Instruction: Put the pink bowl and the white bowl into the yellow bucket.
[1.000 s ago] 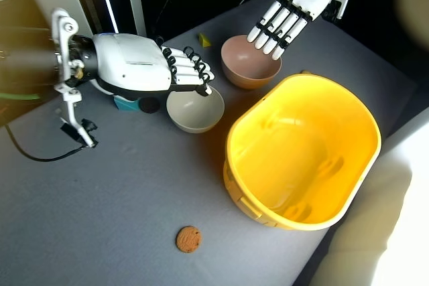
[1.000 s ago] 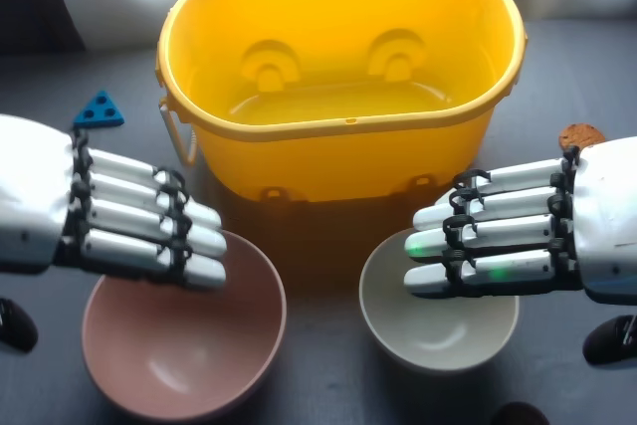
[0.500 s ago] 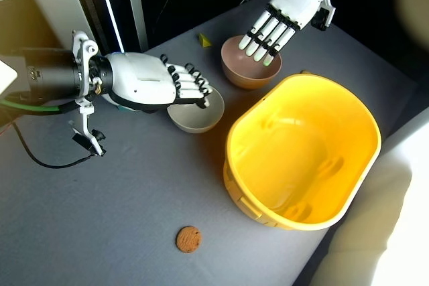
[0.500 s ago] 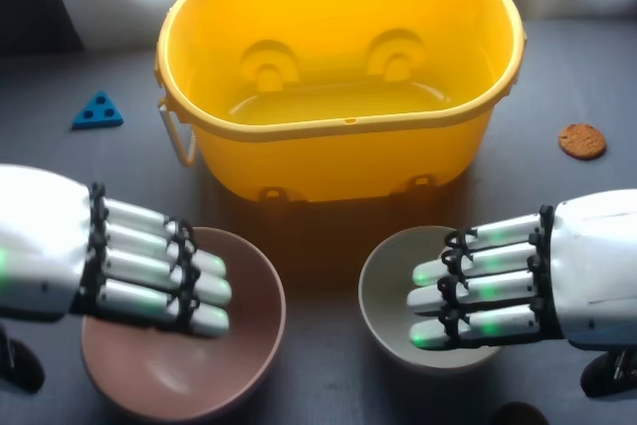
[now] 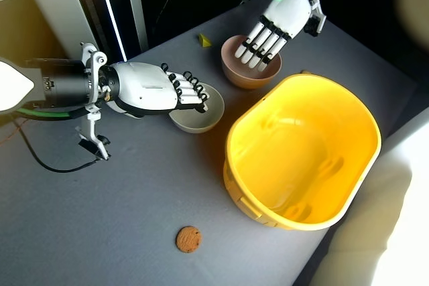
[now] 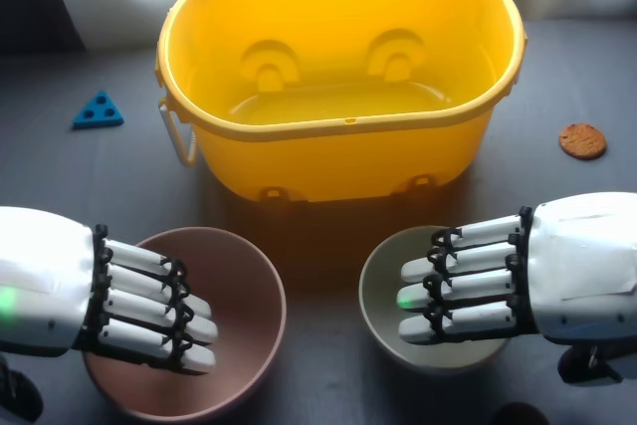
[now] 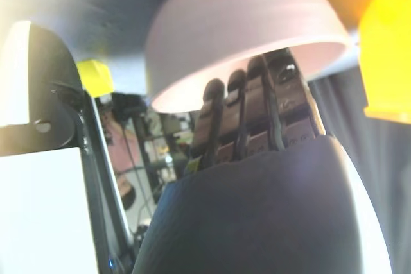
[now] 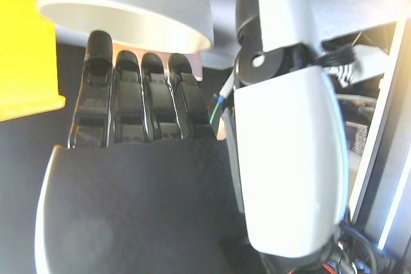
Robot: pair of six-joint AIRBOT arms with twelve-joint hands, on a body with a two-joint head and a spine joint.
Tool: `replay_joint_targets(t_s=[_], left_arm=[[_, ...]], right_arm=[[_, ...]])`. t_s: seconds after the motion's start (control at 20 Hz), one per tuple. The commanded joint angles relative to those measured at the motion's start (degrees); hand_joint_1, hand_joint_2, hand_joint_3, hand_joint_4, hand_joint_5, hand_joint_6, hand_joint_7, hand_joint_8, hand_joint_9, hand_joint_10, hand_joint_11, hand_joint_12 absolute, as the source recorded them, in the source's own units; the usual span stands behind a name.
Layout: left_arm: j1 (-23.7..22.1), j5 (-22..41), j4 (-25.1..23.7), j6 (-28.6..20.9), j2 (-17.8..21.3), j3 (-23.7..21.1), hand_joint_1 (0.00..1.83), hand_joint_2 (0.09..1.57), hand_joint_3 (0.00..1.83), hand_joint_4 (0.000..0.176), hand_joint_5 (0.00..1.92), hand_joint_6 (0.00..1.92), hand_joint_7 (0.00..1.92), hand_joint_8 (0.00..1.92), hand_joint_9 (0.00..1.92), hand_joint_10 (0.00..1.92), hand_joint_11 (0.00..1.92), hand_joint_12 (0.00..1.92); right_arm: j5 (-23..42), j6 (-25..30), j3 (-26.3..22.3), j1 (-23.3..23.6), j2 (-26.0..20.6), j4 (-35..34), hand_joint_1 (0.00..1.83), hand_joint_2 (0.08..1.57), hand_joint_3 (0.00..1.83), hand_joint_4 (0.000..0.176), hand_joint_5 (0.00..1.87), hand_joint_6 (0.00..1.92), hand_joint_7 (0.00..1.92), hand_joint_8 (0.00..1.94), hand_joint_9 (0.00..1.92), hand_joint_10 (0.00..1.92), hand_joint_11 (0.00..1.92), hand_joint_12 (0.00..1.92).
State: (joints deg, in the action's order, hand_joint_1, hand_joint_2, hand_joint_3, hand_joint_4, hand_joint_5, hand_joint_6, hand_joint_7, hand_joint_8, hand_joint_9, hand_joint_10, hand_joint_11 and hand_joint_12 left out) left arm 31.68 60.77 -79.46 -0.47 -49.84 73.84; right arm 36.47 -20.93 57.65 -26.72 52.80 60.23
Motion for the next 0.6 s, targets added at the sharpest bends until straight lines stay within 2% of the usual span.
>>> replay_joint_targets(t_s=[0.0,0.2,0.3,0.5,0.55], left_arm=[[0.0,2.9,3.3,0.4,0.1,0.3,1.1,0.96,0.0,0.0,0.08,0.0,0.06,0.0,0.1,0.01,0.0,0.72],[0.8,1.6,3.3,0.7,-0.6,0.3,1.12,0.97,0.01,0.0,0.08,0.0,0.06,0.0,0.09,0.0,0.0,0.68],[0.8,1.3,3.3,0.8,-0.7,0.0,1.14,0.96,0.0,0.0,0.11,0.0,0.09,0.0,0.11,0.0,0.0,0.7],[0.8,0.3,3.3,0.8,-1.0,-0.6,1.09,0.97,0.0,0.0,0.08,0.0,0.04,0.0,0.07,0.0,0.0,0.67],[0.8,0.1,3.3,0.8,-1.1,-0.8,1.11,0.96,0.0,0.0,0.09,0.0,0.06,0.0,0.08,0.01,0.0,0.72]], right_arm=[[3.8,-0.1,0.2,-0.1,-0.3,-2.9,1.21,0.99,0.0,0.0,0.14,0.01,0.06,0.01,0.02,0.0,0.0,0.65],[3.6,-0.1,0.3,-0.3,0.7,-3.3,1.19,1.0,0.0,0.0,0.11,0.01,0.03,0.0,0.01,0.0,0.0,0.61],[3.3,-0.1,0.5,-0.3,1.2,-3.7,1.19,0.99,0.0,0.0,0.13,0.01,0.06,0.01,0.04,0.01,0.0,0.7],[2.8,-0.1,1.6,-0.3,2.3,-4.1,1.24,0.99,0.0,0.0,0.16,0.01,0.07,0.0,0.05,0.01,0.0,0.73],[2.8,-0.1,1.9,-0.3,2.5,-4.3,1.23,0.98,0.0,0.0,0.18,0.01,0.09,0.01,0.05,0.01,0.0,0.75]])
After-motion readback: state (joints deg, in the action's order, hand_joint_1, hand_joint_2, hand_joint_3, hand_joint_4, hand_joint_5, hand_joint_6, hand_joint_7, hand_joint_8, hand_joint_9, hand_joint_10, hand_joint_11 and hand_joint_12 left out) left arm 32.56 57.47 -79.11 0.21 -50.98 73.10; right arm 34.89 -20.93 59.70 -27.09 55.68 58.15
